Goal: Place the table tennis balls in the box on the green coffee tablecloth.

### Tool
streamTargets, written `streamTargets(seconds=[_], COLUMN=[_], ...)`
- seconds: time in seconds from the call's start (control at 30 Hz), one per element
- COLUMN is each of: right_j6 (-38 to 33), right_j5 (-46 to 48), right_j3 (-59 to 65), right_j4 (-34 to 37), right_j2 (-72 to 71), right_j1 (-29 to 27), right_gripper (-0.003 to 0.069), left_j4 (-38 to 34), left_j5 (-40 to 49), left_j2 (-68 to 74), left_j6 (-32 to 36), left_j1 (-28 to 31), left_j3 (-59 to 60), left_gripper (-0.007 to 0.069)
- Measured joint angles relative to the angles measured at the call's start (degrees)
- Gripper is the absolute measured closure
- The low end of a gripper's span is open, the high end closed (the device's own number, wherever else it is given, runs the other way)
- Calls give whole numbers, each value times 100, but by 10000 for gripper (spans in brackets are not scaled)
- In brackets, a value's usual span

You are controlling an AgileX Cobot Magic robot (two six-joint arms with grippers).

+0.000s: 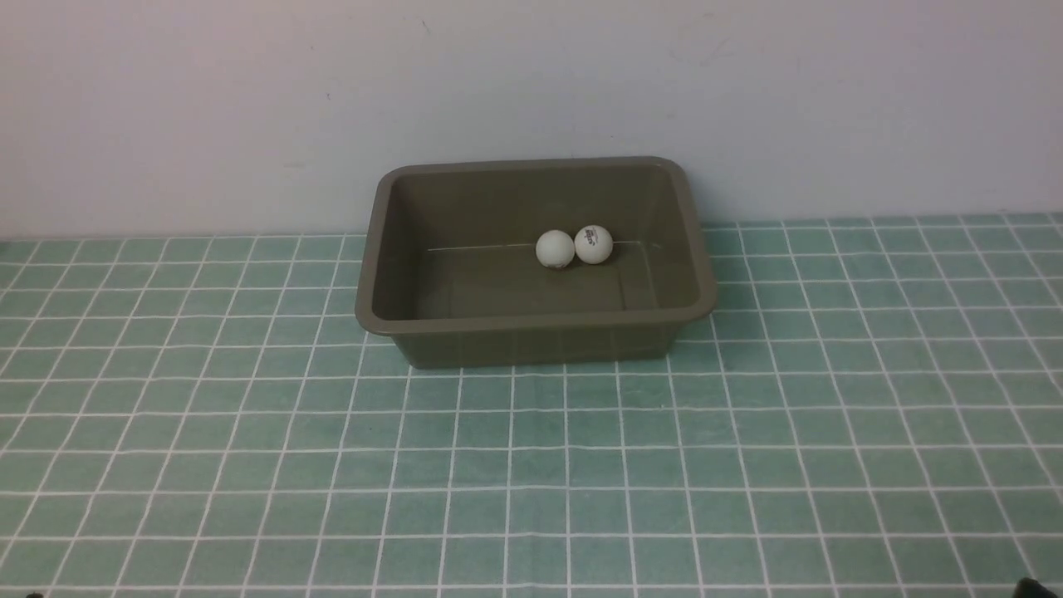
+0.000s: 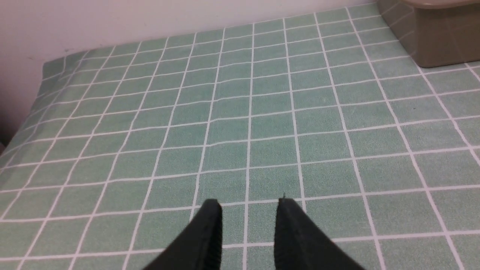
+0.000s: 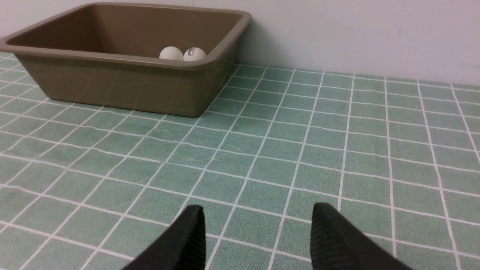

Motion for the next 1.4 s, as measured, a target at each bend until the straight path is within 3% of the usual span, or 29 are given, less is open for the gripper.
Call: streamTargets(seconds=[0.9, 1.0, 1.3, 1.4], right_j6=[-5, -5, -5, -5], right_j5=[0, 0, 0, 0], right_j3=[0, 0, 0, 0], right_j4=[0, 0, 0, 0], right_j2=[0, 0, 0, 0], right_j1=[-25, -121, -1189, -1227], right_gripper=[303, 303, 303, 303], left_j4=[0, 0, 0, 0], left_j5=[-5, -5, -5, -5], left_j2=[0, 0, 0, 0], left_j6=[0, 0, 0, 0], left_j1=[0, 0, 0, 0], left_j3=[0, 0, 0, 0], left_gripper=[440, 440, 440, 440])
